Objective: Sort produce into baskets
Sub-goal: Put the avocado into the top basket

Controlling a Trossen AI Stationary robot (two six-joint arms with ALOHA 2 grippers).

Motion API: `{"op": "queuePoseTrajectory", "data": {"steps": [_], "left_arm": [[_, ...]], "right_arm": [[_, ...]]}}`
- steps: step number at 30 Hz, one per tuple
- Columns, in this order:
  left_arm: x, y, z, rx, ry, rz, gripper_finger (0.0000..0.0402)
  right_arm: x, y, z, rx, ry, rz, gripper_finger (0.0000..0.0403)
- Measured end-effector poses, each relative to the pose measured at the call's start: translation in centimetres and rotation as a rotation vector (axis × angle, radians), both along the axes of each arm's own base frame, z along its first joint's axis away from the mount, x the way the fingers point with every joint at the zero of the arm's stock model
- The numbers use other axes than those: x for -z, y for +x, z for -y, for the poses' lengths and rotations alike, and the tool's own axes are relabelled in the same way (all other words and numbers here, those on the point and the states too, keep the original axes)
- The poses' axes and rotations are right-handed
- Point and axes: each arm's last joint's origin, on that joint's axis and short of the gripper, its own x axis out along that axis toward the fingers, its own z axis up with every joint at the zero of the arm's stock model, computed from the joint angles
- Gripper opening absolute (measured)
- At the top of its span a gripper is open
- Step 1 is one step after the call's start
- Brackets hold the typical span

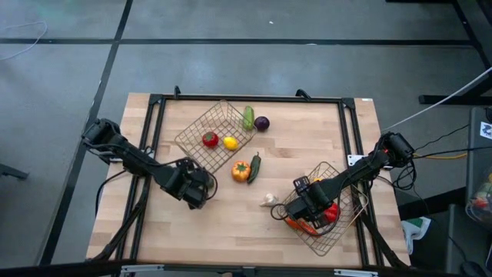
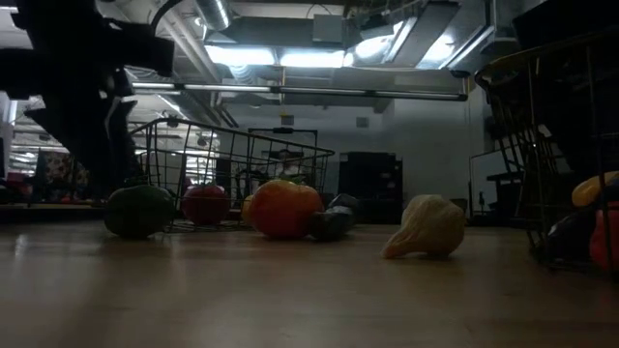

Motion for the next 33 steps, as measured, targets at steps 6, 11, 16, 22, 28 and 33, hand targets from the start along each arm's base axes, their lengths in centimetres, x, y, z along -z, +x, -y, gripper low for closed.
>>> {"op": "queuePoseTrajectory", "data": {"steps": [6, 11, 16, 22, 28, 33], "left_arm": [[1.0, 0.3, 0.1, 0.080, 0.015, 0.048, 0.0393], [1.8, 0.6, 0.2, 0.151, 0.017, 0.092, 0.0393], [2.7, 0.4, -0.1, 0.148, 0.044, 0.124, 0.0393], [3.6, -0.1, -0.4, 0.138, 0.044, 0.118, 0.0393], [4.4, -0.3, -0.5, 0.136, 0.030, 0.149, 0.0393], [4.7, -0.4, -0.6, 0.134, 0.029, 0.153, 0.0390]], "right_arm": [[0.0, 0.0, 0.0, 0.000, 0.001, 0.002, 0.0287], [0.0, 0.0, 0.0, 0.000, 0.003, 0.005, 0.0287], [0.0, 0.0, 0.0, 0.000, 0.003, 0.005, 0.0287], [0.0, 0.0, 0.0, 0.000, 0.004, 0.005, 0.0287], [0.0, 0.0, 0.0, 0.000, 0.003, 0.005, 0.0287], [0.0, 0.0, 0.0, 0.000, 0.003, 0.005, 0.0287]]}}
